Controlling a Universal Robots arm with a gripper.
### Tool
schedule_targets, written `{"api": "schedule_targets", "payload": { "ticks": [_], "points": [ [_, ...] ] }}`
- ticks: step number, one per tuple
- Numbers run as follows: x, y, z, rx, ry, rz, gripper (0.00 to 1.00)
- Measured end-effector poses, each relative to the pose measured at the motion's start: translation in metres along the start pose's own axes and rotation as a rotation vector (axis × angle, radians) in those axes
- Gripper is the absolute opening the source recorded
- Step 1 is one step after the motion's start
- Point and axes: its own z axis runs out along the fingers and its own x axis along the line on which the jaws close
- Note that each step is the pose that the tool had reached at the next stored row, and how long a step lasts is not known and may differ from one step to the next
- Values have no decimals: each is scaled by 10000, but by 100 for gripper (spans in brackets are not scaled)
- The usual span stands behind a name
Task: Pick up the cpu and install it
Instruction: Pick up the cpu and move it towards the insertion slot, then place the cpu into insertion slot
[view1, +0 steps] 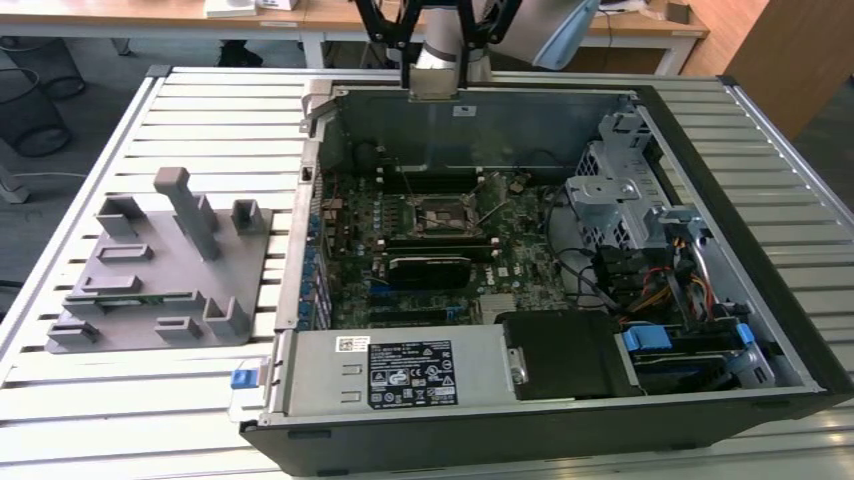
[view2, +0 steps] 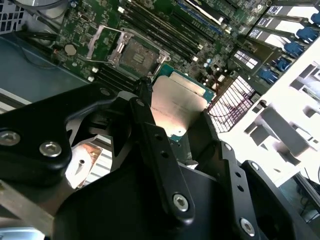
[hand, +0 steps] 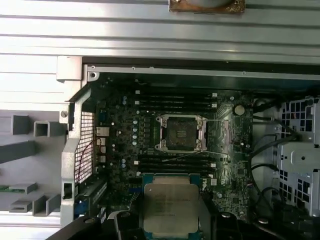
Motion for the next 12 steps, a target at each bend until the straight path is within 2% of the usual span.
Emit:
{"api": "schedule_targets", "payload": {
  "ticks": [12],
  "points": [
    [-109,-1,2,5,-1,4,53]
  ]
}}
